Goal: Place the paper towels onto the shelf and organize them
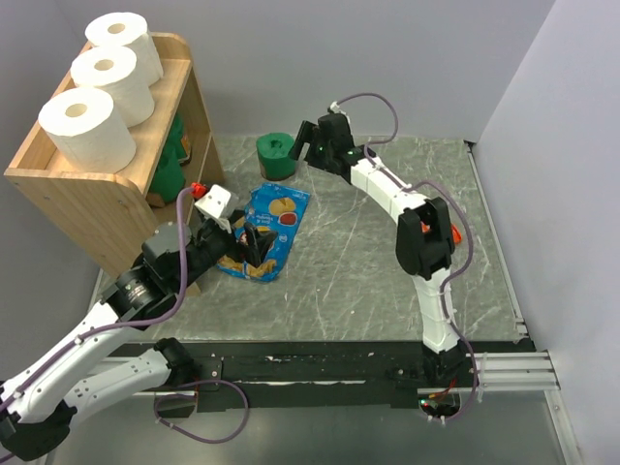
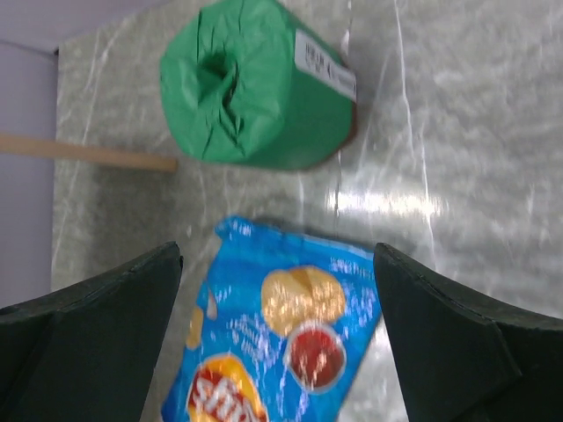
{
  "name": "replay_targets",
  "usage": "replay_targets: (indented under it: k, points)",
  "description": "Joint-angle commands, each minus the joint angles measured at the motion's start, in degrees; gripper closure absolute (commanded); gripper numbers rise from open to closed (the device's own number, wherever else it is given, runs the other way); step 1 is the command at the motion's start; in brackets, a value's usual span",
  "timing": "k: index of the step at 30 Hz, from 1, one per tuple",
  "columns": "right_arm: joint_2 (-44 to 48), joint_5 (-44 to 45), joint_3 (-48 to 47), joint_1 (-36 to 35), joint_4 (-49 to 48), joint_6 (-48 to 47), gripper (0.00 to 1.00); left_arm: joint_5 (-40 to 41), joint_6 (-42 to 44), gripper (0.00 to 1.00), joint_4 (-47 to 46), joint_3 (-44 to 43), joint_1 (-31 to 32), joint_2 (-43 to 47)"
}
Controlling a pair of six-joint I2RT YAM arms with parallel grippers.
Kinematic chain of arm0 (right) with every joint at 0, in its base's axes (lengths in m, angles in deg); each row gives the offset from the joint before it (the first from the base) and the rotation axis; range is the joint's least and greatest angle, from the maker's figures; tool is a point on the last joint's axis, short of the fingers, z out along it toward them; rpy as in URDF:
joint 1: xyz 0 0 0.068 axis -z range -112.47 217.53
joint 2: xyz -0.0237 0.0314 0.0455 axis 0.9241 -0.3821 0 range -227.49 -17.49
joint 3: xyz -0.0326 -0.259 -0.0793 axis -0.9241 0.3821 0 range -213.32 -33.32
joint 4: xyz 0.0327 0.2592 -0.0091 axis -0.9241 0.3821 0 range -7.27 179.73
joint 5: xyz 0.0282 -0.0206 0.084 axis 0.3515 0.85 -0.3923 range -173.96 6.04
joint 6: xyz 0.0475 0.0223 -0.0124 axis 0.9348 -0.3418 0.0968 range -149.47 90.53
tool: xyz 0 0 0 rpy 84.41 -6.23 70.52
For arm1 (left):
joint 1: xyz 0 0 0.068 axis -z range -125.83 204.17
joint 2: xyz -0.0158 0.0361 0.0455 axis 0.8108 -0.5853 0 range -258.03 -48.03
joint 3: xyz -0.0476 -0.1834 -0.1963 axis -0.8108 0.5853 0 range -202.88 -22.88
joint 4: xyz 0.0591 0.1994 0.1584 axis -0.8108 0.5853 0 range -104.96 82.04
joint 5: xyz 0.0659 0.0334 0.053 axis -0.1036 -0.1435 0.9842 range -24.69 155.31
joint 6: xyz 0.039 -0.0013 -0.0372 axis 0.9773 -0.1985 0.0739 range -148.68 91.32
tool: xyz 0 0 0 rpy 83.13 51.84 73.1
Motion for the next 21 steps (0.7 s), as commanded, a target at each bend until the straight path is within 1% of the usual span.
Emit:
replay_targets:
  k: [1,3,6,12,14,17,18,21]
  points:
    - [-3.19,3.58,-7.27,0.55,-4.42,1.17,0.04,-2.37,0.77,0.04,-2.98,0.30,-0.12,-0.09]
    - [-5.48,4.55,-8.95,0.63,-5.56,0.04,0.04,-2.46,0.95,0.04,-3.33,0.47,-0.12,0.09]
    - [-8.03,4.38,-10.45,0.63,-9.86,-0.94,0.04,-2.72,0.86,0.04,-3.94,0.91,-0.12,0.26]
    - [-13.39,7.45,-14.23,0.63,-12.85,1.26,0.04,-2.55,0.95,0.04,-4.30,1.18,-0.12,0.26]
    - [-14.88,7.72,-14.06,0.55,-16.44,1.78,0.04,-2.37,0.86,0.04,-4.39,1.18,-0.12,0.35]
    - [-18.48,5.44,-16.68,0.46,-19.53,2.14,0.04,-1.93,0.60,0.04,-4.39,1.35,-0.12,0.61]
    - [-19.54,4.91,-18.87,0.46,-20.15,2.83,0.04,-1.84,0.60,0.04,-4.39,1.44,-0.21,0.79]
    - [-22.53,4.47,-20.99,0.11,-21.99,5.03,0.04,-1.75,0.60,0.04,-4.91,2.06,-0.04,0.88]
